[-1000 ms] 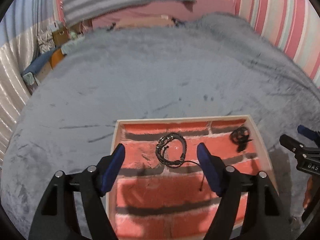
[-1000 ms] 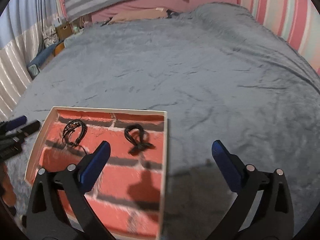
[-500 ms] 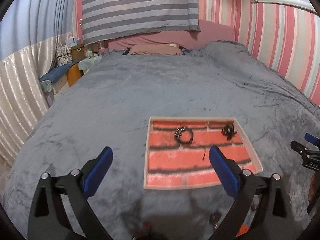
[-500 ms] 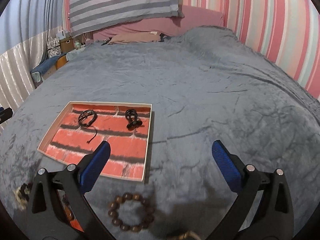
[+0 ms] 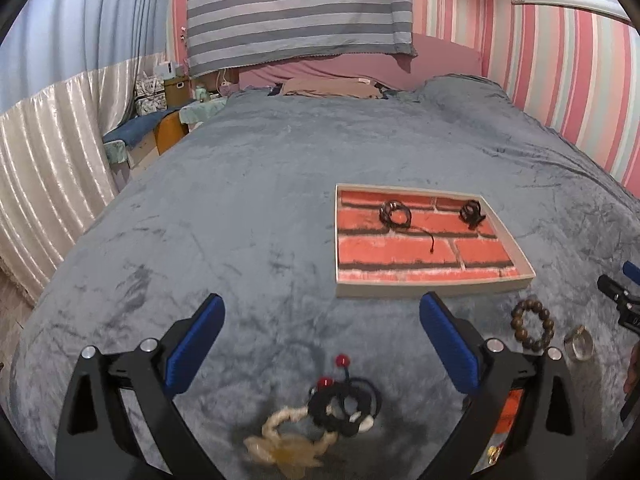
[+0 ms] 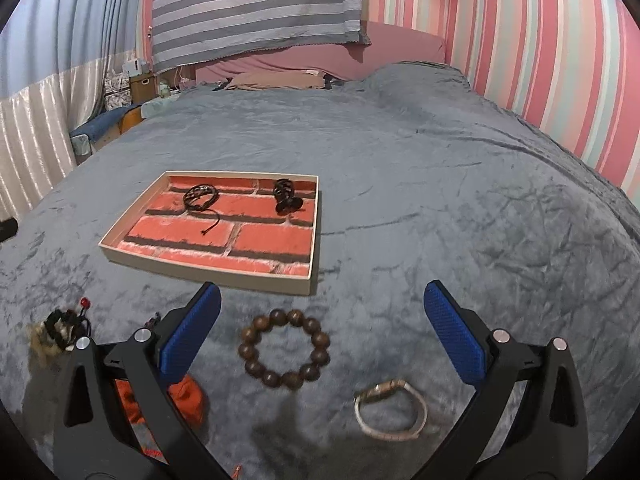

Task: Organize jewelry
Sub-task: 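Withdraw both tools from the tray back toward the remaining jewelry, then grasp the cream flower hair tie with the left tool while the right tool grasps the red string bracelet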

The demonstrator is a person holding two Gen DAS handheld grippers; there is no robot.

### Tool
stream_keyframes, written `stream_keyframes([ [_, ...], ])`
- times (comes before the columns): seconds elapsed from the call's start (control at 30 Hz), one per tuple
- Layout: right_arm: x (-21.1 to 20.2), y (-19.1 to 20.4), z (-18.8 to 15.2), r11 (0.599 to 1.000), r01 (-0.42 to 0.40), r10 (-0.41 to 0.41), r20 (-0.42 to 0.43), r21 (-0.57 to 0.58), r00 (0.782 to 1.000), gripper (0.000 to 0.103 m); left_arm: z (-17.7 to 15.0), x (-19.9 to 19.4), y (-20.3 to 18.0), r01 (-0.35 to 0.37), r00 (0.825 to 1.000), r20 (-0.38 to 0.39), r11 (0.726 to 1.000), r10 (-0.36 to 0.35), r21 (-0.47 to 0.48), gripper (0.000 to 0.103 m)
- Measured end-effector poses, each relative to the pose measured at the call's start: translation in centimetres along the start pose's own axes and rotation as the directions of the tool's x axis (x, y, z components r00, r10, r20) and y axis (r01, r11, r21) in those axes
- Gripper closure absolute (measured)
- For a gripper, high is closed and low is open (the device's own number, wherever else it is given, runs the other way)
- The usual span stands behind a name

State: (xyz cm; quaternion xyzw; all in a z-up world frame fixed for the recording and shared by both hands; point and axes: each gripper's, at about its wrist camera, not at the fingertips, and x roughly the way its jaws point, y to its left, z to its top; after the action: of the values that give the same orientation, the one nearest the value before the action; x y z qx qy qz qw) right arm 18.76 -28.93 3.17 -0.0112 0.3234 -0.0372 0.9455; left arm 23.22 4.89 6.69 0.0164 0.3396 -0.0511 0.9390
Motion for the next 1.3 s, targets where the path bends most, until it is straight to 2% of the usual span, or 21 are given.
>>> stream_keyframes([
  [0.17, -0.9, 0.1, -1.7, 1.000, 0.004, -0.005, 0.011, 0.017, 1.000, 0.004, -2.6, -0.1, 0.6, 0.010, 1.000, -0.016, 1.000, -0.010, -0.011, 0.007],
  [0.3, -0.8, 0.8, -3.1, 0.999, 0.049, -0.049, 0.012, -0.006, 0.999, 0.004, -4.4, 0.1, 1.3, -0.004, 1.000, -0.018, 1.000, 0.004, -0.025, 0.007],
  [0.57, -0.4, 1.9, -7.2, 0.999, -0.029, 0.030, -0.037, 0.022, 0.999, 0.004, -7.5, 0.4, 3.2, -0.013, 0.998, -0.056, 0.999, 0.010, -0.051, 0.007],
  [0.83, -1.4, 4.2, -10.7, 0.998, -0.063, 0.062, -0.071, -0.003, 0.996, 0.005, -10.2, 0.2, 4.1, -0.004, 0.997, -0.083, 0.999, 0.000, -0.054, 0.007],
  [1.03, -1.5, 6.6, -13.6, 0.992, -0.121, 0.117, -0.132, -0.022, 0.984, 0.005, -11.3, 1.4, 4.5, -0.009, 0.994, -0.114, 0.998, 0.002, -0.055, 0.007],
  [1.17, -0.7, 8.3, -15.2, 0.988, -0.144, 0.133, -0.188, -0.048, 0.973, 0.011, -11.6, 2.5, 5.3, -0.024, 0.990, -0.138, 0.997, 0.015, -0.067, 0.007],
  [1.3, 0.1, 9.2, -15.9, 0.987, -0.148, 0.132, -0.207, -0.067, 0.970, 0.018, -11.8, 3.5, 5.8, -0.020, 0.986, -0.166, 0.997, 0.007, -0.076, 0.007],
])
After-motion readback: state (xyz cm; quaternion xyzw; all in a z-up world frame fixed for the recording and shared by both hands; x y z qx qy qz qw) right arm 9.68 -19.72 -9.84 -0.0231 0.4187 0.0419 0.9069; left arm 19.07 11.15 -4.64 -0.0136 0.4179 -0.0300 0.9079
